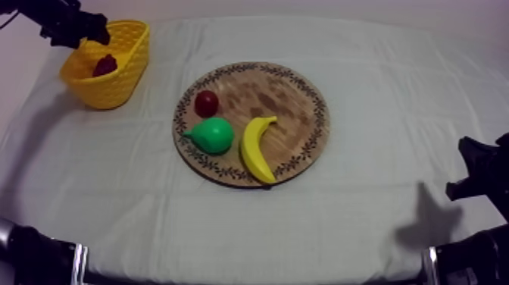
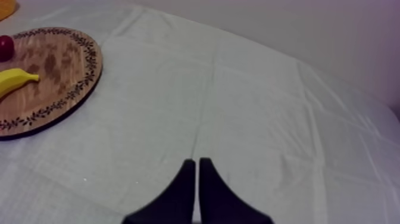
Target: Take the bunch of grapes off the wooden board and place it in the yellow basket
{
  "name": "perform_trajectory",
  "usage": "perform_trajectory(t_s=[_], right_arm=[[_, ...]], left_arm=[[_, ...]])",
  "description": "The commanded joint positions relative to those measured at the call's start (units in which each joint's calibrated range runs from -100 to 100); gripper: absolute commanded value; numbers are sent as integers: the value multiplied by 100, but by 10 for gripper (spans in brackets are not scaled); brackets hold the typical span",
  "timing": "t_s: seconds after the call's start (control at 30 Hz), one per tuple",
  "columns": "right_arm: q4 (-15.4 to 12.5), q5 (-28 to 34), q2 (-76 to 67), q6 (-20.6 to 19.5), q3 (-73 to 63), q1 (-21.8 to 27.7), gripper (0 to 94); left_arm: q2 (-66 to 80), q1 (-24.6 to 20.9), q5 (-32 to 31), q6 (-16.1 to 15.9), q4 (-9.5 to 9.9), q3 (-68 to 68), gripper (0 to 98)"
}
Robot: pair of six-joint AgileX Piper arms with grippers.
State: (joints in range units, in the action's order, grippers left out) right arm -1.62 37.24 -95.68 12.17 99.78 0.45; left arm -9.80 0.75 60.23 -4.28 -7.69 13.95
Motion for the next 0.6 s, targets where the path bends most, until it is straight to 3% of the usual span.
perform_trajectory(t_s=[0.0,0.3,0.57], right_arm=[[-2,-6,0,2,-1,0,5],[-2,-6,0,2,-1,0,5],[-2,-6,0,2,-1,0,5]], left_arm=[[329,4,-21,-11,1,221,654],[1582,-17,-194,-88,12,1180,602],[2928,-20,-1141,-144,28,2750,505]])
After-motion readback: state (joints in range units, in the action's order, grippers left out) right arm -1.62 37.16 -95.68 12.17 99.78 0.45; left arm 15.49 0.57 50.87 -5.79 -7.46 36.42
